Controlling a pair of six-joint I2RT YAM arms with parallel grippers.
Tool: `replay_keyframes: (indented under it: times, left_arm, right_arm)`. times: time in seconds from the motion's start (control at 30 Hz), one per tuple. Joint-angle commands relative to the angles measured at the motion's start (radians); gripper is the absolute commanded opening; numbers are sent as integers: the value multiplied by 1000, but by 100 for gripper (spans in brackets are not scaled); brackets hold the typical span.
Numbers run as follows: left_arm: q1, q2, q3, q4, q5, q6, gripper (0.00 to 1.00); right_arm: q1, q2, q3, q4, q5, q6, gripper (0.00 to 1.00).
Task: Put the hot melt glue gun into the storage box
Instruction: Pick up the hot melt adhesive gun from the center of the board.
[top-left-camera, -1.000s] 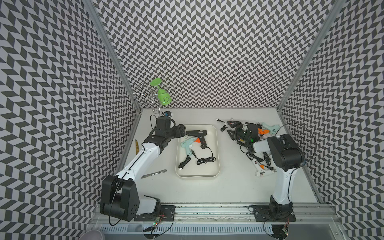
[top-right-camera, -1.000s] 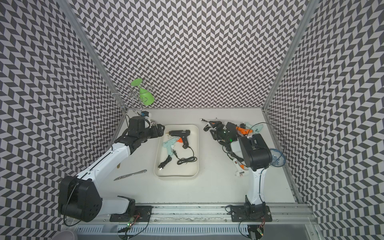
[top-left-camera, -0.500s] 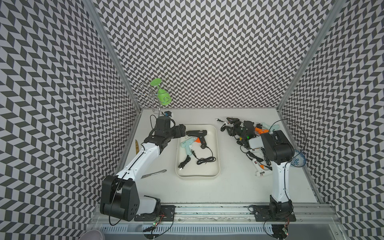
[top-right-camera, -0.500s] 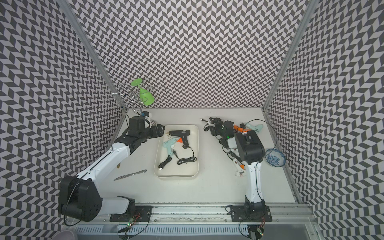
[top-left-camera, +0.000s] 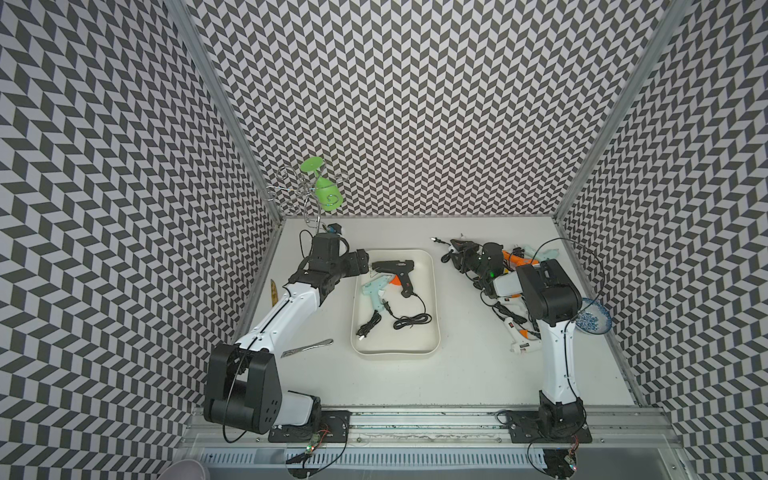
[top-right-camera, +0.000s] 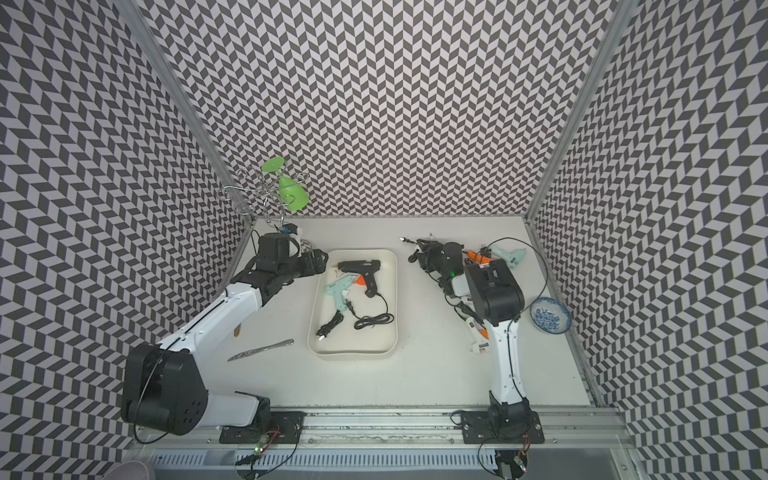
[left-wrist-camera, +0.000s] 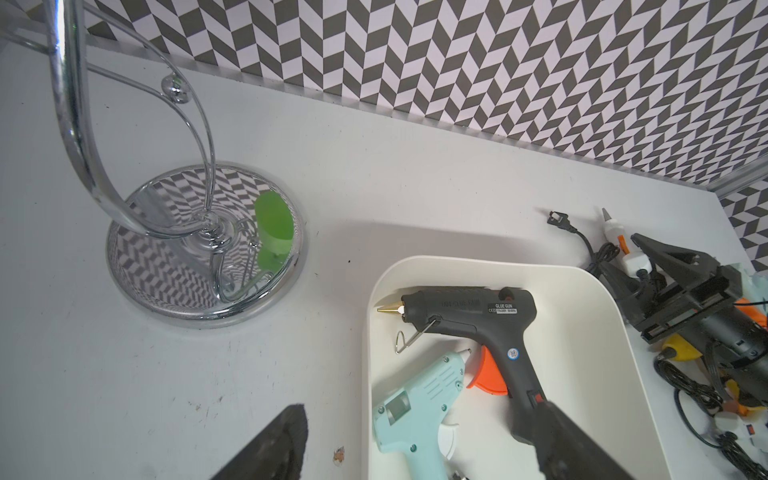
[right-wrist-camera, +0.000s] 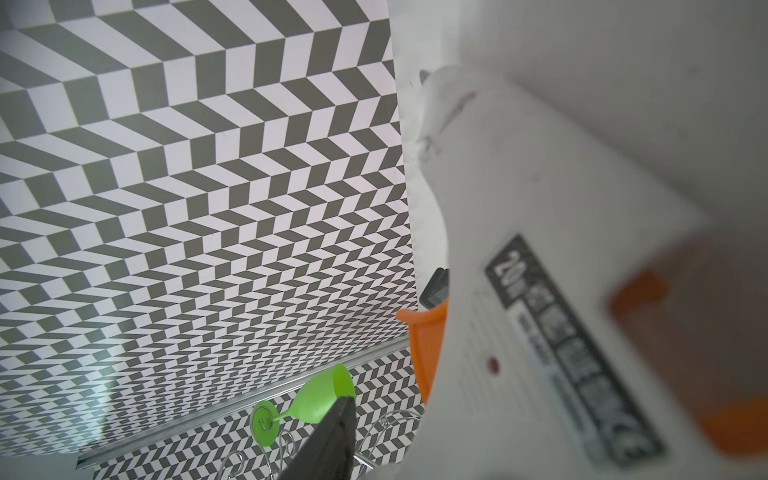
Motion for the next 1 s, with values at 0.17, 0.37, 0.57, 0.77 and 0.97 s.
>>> replay_keyframes:
  times: [0.17, 0.37, 0.57, 0.77, 0.97]
  left_arm:
    - [10, 9, -12, 38, 11, 24, 88]
    - [10, 4, -12, 44, 15, 32, 88]
    - [10, -2, -17, 49, 11, 46, 88]
    - [16, 0, -34, 56, 13, 42, 88]
    - [26, 11, -39, 68, 24, 38, 88]
  right_arm:
    - [-10, -61, -53, -54, 0, -73, 33]
    - [-13, -78, -85, -19, -41, -109, 21]
    - [-13, -180, -103, -96, -136, -303, 21]
    - [-2, -379, -128, -267, -198, -509, 21]
    - [15, -576, -113, -454, -234, -719, 20]
